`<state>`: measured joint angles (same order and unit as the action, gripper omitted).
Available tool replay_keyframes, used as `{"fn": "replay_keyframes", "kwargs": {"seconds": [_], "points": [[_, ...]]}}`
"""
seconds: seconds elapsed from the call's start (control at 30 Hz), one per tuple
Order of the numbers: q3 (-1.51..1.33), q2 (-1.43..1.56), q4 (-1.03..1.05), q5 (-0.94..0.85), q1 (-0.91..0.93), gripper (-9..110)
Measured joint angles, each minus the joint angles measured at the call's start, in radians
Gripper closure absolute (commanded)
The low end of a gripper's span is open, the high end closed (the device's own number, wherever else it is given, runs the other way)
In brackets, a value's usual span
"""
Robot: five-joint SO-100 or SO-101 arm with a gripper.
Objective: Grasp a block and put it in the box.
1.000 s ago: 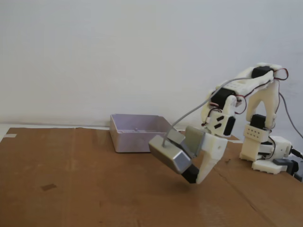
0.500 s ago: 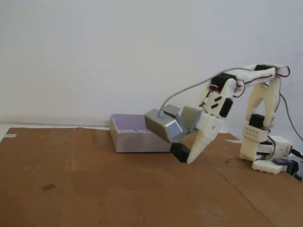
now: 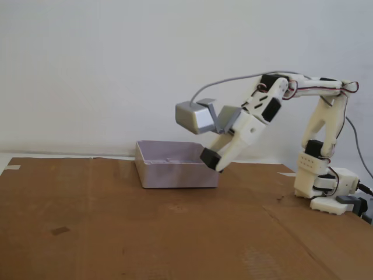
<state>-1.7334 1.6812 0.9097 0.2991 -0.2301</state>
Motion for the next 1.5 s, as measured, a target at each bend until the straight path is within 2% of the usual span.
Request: {"fn": "replay_keyframes", "kwargs": {"seconds": [1.27, 1.5], "points": [[0.000, 0.081, 0.000, 0.000, 0.591, 101], [-0.002, 0.014, -0.106, 0.000, 0.603, 101]]}}
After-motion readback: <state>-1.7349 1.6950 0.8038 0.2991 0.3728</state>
